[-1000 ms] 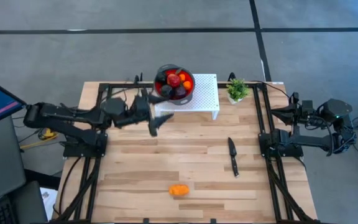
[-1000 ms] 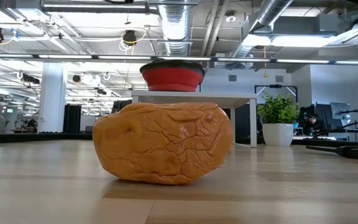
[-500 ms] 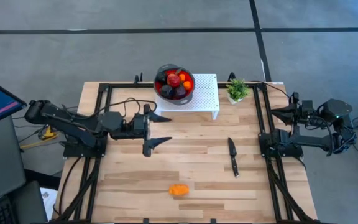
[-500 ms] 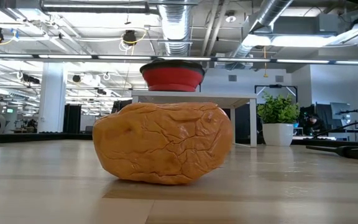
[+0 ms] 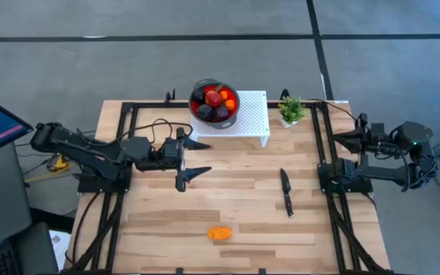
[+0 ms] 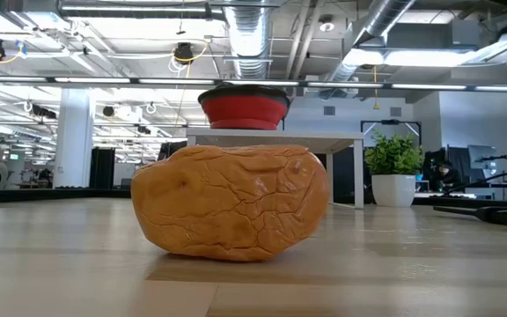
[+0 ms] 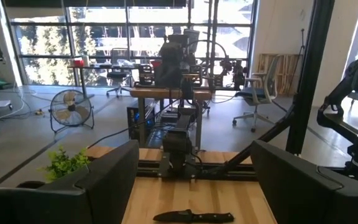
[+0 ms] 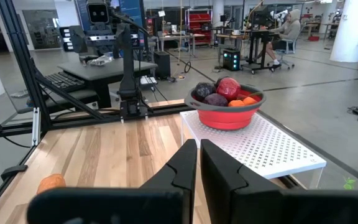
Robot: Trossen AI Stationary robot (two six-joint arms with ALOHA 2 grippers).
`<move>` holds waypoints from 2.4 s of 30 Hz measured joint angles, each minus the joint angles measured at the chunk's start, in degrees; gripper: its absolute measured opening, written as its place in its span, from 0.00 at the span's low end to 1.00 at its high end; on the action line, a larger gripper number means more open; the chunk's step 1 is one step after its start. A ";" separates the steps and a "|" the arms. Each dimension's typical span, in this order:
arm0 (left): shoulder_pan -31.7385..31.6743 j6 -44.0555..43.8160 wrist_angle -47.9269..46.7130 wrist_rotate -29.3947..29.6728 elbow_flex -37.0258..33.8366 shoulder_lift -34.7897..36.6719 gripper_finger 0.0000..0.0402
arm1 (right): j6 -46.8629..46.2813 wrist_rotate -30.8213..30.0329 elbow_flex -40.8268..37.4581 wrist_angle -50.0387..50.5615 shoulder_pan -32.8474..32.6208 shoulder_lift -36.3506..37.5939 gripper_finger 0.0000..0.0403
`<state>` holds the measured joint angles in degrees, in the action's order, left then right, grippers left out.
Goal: Pick & Place Fruit
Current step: Put the mango into the strainer bowl on the shelf
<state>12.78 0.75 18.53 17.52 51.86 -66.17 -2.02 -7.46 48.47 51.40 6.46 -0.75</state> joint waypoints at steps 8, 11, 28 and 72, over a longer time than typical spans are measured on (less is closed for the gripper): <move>0.15 -1.51 0.37 0.00 0.00 0.00 0.75 | 0.00 0.00 0.00 0.00 0.00 0.00 0.04; 0.01 -1.48 0.45 0.00 0.00 0.00 0.75 | 0.00 0.00 0.00 0.00 0.00 0.00 0.04; 1.98 -1.11 -0.09 -4.42 0.09 -3.10 0.76 | 0.02 -0.01 -0.02 0.00 0.00 -0.02 0.04; 19.06 -20.71 -10.41 0.20 3.88 -33.37 0.75 | 0.01 -0.01 -0.02 0.00 0.00 -0.02 0.04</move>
<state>31.83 -19.96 8.12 17.72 55.73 -99.54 -2.01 -7.47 48.45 51.40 6.46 -0.78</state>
